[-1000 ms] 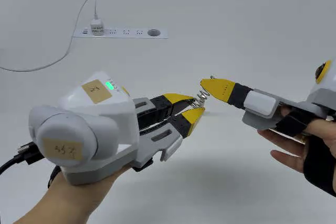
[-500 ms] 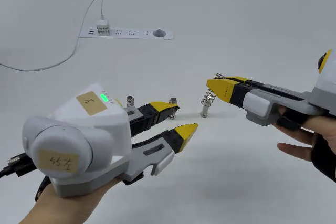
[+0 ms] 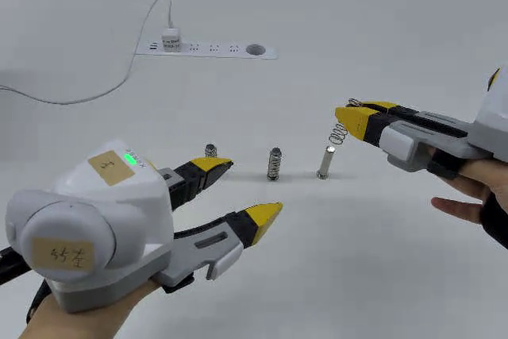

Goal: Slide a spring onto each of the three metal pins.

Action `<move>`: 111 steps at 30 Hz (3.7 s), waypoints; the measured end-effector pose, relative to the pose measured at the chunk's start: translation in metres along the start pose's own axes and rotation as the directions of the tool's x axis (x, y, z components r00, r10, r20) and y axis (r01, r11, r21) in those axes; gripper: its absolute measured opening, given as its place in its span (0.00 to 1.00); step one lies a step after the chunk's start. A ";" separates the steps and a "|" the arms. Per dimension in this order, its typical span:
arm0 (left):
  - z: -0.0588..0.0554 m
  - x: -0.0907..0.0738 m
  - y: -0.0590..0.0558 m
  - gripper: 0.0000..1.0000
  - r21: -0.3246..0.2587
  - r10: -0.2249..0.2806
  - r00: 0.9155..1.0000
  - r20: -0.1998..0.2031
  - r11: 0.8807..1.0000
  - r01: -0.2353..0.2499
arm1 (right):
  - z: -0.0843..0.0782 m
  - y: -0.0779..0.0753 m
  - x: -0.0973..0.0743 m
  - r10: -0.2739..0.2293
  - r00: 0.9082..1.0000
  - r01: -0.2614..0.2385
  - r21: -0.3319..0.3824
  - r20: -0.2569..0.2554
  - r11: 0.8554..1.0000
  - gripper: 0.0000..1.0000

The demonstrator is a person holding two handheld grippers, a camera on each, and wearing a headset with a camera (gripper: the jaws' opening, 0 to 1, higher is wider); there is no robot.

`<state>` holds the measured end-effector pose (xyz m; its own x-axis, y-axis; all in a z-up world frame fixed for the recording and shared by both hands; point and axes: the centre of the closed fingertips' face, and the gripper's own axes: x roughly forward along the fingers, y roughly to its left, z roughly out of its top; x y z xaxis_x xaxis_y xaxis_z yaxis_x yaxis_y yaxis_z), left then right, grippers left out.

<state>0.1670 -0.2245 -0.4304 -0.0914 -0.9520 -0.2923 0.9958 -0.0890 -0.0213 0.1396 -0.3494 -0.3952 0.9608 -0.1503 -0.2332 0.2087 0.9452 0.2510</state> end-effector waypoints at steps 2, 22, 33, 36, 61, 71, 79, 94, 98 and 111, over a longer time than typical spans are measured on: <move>-0.001 -0.001 0.002 0.48 -0.007 0.010 1.000 -0.003 1.000 -0.010 | -0.001 -0.003 0.002 -0.006 1.000 0.006 -0.005 -0.003 1.000 0.11; -0.020 -0.010 0.020 0.72 -0.029 0.078 0.996 -0.041 0.996 -0.080 | -0.027 -0.029 0.026 -0.076 0.996 0.072 -0.101 -0.040 0.992 0.12; -0.026 -0.011 0.024 0.82 -0.053 0.106 0.993 -0.049 0.993 -0.109 | -0.037 -0.034 0.029 -0.100 0.994 0.094 -0.132 -0.045 0.987 0.12; -0.029 -0.011 0.025 0.83 -0.058 0.110 0.992 -0.056 0.992 -0.113 | -0.039 -0.034 0.030 -0.107 0.993 0.100 -0.140 -0.044 0.985 0.12; -0.032 -0.011 0.029 0.84 -0.068 0.128 0.989 -0.067 0.989 -0.133 | -0.073 -0.035 0.038 -0.141 0.983 0.114 -0.206 -0.117 0.972 0.12; -0.034 -0.011 0.030 0.84 -0.068 0.129 0.989 -0.071 0.989 -0.134 | -0.087 -0.039 0.041 -0.152 0.977 0.126 -0.175 -0.147 0.976 0.12; -0.035 -0.012 0.030 0.83 -0.069 0.130 0.989 -0.076 0.988 -0.135 | -0.092 -0.042 0.042 -0.157 0.976 0.134 -0.152 -0.152 0.979 0.12; -0.035 -0.013 0.036 0.83 -0.073 0.139 0.986 -0.092 0.987 -0.146 | -0.083 -0.033 0.026 -0.143 0.976 0.125 -0.109 -0.166 0.986 0.30; -0.033 -0.015 0.039 0.84 -0.062 0.145 0.985 -0.095 0.987 -0.151 | -0.079 -0.028 0.018 -0.137 0.975 0.120 -0.104 -0.176 0.987 0.37; -0.030 -0.026 0.045 0.87 -0.058 0.149 0.980 -0.132 0.986 -0.158 | -0.073 -0.001 -0.011 -0.095 0.975 0.073 -0.113 -0.200 0.991 0.58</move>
<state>0.2138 -0.1952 -0.4528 0.0596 -0.9074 -0.4159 0.9964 0.0793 -0.0303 0.1154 -0.3276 -0.4612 0.8807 -0.1784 -0.4387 0.2569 0.9582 0.1259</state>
